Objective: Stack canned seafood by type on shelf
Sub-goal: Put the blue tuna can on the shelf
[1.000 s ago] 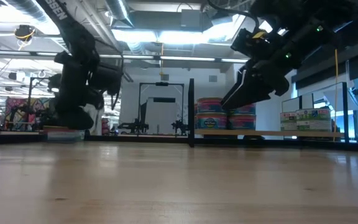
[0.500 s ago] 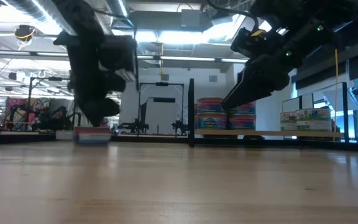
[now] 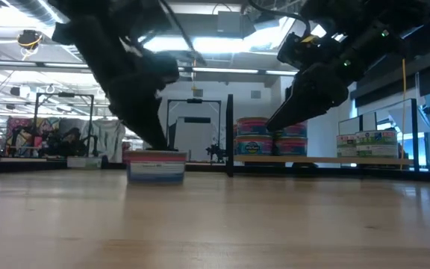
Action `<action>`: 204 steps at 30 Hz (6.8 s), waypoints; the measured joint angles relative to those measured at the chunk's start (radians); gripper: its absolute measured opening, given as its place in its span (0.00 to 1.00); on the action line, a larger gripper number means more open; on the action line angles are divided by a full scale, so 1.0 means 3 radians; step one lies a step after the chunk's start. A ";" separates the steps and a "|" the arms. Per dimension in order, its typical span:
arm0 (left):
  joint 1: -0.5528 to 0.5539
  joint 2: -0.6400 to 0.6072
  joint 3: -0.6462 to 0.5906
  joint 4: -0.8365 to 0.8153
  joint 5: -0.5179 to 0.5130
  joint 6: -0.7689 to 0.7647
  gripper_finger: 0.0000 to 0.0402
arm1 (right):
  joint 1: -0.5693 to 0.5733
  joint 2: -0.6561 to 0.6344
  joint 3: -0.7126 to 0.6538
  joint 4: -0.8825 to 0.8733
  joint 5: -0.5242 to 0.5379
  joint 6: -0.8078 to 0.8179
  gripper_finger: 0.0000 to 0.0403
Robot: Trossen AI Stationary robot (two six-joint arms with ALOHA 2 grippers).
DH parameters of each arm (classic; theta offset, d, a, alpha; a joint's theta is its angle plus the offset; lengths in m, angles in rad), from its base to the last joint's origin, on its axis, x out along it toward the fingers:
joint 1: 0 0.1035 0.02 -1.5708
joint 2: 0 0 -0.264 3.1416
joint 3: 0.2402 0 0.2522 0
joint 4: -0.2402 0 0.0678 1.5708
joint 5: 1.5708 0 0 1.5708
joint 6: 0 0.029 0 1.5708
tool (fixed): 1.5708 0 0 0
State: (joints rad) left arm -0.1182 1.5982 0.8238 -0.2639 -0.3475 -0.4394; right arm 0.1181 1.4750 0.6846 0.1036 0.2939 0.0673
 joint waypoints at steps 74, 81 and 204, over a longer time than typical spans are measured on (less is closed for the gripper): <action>-0.0632 -0.0538 -0.1954 0.2338 -0.0181 -0.0133 0.44 | 0.0177 0.1565 0.1439 0.0603 -0.0456 -0.1472 0.69; -0.0652 -0.0600 -0.1946 0.2395 -0.0190 -0.0121 0.44 | 0.0150 0.1588 0.1441 0.0534 -0.0570 -0.1180 0.69; -0.0320 -0.0201 -0.1617 0.2959 0.0197 0.0589 0.75 | -0.0153 0.1949 0.1695 0.0101 -0.1127 -0.0341 0.96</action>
State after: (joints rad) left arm -0.2142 1.5379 0.3387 0.6238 -0.2884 -0.2628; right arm 0.0723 2.0598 1.1931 0.1339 -0.0441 -0.0350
